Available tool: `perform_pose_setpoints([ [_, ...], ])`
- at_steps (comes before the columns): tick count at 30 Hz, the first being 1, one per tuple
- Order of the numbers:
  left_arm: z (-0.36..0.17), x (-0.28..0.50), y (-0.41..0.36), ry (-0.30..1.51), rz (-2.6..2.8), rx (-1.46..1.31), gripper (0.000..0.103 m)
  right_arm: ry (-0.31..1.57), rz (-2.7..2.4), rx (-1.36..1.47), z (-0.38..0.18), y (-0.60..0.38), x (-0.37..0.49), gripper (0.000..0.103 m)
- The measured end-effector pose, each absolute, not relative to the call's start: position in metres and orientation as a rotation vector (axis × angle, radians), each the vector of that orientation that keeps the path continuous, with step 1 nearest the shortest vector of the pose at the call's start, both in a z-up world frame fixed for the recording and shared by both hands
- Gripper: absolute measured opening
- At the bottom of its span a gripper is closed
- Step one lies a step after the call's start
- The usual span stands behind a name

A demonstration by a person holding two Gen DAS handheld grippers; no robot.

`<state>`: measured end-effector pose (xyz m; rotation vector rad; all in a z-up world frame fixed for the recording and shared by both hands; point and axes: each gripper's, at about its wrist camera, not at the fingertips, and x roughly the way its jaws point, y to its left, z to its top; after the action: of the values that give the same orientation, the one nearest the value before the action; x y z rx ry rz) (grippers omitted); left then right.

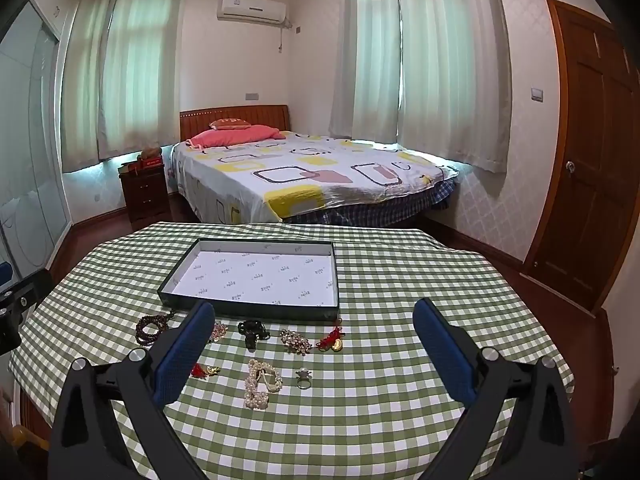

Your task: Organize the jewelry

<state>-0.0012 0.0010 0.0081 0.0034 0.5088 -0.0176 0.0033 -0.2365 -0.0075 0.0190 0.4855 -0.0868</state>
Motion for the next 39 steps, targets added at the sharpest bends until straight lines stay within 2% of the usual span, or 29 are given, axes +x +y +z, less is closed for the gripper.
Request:
perform_pose_setpoints([
  [39,0.0089,-0.0013,0.0054,0.511,-0.016,-0.009,0.099,0.477,-0.094,0.017,-0.0026,-0.2372,0.0031,0.097],
])
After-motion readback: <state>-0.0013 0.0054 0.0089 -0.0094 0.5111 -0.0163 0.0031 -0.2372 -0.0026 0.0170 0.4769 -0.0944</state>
